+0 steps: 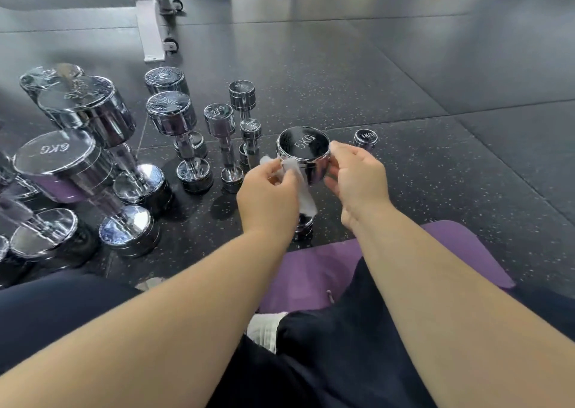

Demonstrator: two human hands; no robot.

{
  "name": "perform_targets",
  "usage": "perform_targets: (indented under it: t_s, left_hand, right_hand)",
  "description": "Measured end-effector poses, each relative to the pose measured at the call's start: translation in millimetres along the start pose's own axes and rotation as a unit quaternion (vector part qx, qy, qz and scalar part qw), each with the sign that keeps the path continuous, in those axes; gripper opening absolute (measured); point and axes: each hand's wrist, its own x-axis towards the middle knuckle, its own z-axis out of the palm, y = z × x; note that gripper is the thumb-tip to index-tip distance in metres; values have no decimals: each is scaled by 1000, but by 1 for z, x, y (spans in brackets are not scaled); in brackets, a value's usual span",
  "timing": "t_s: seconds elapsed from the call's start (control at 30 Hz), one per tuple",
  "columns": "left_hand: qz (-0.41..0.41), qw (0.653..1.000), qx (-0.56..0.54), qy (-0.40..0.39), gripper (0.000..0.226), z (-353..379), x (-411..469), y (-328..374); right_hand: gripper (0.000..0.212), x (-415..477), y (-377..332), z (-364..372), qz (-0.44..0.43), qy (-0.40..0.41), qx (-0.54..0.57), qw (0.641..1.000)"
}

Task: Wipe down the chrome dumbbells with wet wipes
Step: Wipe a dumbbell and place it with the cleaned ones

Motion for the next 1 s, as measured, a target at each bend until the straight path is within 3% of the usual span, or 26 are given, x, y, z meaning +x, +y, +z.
perform_targets:
  t_s: [0.17, 0.3, 0.47, 0.6, 0.73, 0.83, 0.93, 1.0]
  left_hand:
    - [21, 996, -81, 21, 31, 8, 13, 14]
    - [14, 992, -118, 51, 38, 8, 23, 10]
    - [-120, 972, -198, 27, 12, 9, 21, 5]
    - [-181, 955, -235, 29, 29, 8, 33, 18]
    - [-81, 971, -224, 0, 19, 18, 22, 23]
    - [-38, 982, -185, -29, 30, 24, 26, 20]
    - [-116, 980, -150, -53, 35, 22, 52, 29]
    - [-184, 962, -178, -96, 44, 19, 56, 30]
  right_hand:
    - [13, 11, 9, 8, 0, 4, 9, 1000]
    - [8, 17, 8, 8, 15, -11, 45, 999]
    - [13, 17, 5, 12, 21, -6, 40, 999]
    - [16, 13, 5, 11, 24, -8, 40, 999]
    - [23, 12, 3, 11, 17, -8, 31, 999]
    - [23, 11, 5, 11, 18, -14, 27, 999]
    - [22, 11, 5, 9, 25, -18, 35, 999]
    - [21, 12, 5, 10, 24, -19, 34, 999]
